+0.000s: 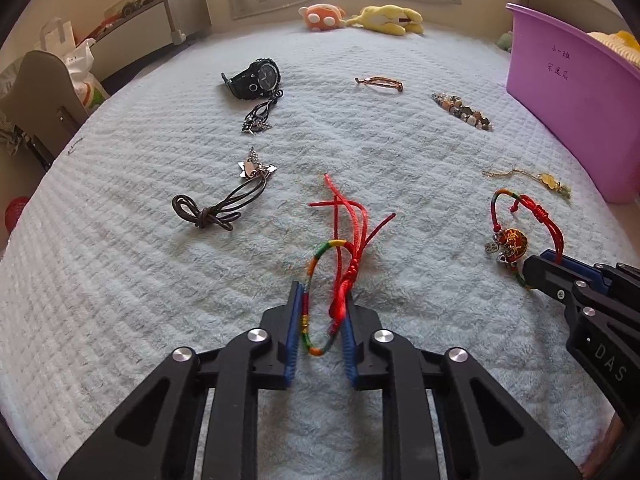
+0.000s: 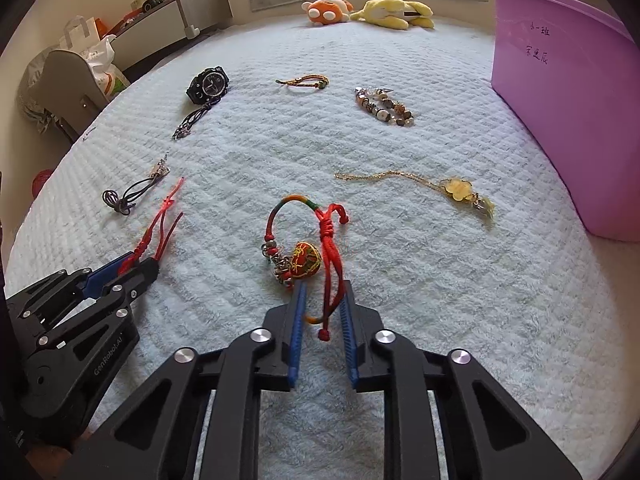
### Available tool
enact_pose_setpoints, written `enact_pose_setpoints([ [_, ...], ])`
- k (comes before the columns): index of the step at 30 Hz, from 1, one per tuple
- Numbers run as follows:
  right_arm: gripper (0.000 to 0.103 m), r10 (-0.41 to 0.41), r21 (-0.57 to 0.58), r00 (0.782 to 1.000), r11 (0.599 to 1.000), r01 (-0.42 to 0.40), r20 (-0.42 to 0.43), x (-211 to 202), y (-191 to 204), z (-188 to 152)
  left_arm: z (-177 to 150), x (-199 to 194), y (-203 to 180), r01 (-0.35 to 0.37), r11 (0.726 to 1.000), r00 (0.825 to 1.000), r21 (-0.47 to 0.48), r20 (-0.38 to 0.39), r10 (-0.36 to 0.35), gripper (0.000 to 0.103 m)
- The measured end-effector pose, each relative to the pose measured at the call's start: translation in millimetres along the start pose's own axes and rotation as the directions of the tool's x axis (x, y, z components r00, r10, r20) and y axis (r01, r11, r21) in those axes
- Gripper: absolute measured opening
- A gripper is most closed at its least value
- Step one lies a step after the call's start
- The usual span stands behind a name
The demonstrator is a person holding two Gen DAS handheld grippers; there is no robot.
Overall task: Organize jewelry
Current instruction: 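Grasp the red-string bracelet with the left tool while the right tool grasps the red-string heart bracelet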
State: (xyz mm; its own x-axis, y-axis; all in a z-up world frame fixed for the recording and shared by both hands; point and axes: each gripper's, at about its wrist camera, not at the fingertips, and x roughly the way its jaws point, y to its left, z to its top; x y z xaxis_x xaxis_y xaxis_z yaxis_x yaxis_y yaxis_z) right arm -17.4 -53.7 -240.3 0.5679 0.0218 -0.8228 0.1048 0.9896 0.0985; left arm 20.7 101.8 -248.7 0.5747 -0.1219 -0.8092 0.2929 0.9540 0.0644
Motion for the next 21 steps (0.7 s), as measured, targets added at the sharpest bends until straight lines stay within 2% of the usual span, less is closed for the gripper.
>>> enact_pose_setpoints([
  [1, 0.011, 0.005, 0.003, 1.0, 1.0, -0.005, -0.001, -0.8, -0.7, 0.3, 0.6, -0.1, 1.3, 0.007, 1.0, 1.0, -0.008, -0.006, -0.007, 0.007],
  [2, 0.01, 0.011, 0.009, 1.0, 1.0, -0.011, -0.002, -1.5, -1.8, 0.8, 0.9, -0.4, 2.3, 0.01, 1.0, 1.0, -0.013, -0.01, -0.01, 0.006],
  [5, 0.006, 0.021, 0.021, 1.0, 1.0, -0.021, -0.004, -4.6, -3.6, 1.8, 1.7, -2.2, 3.0, 0.012, 1.0, 1.0, -0.012, -0.018, -0.012, 0.006],
  [15, 0.005, 0.033, 0.054, 0.999, 0.998, -0.032, -0.019, -25.9, -5.8, 4.3, 4.9, -21.4, 11.9, 0.041, 0.998, 0.995, -0.053, -0.09, -0.045, 0.006],
  [21, 0.005, 0.034, 0.097, 0.999, 0.995, -0.031, -0.028, -55.7, -7.8, 7.1, 18.4, -48.4, 14.6, 0.054, 0.997, 0.993, -0.046, -0.107, -0.058, 0.006],
])
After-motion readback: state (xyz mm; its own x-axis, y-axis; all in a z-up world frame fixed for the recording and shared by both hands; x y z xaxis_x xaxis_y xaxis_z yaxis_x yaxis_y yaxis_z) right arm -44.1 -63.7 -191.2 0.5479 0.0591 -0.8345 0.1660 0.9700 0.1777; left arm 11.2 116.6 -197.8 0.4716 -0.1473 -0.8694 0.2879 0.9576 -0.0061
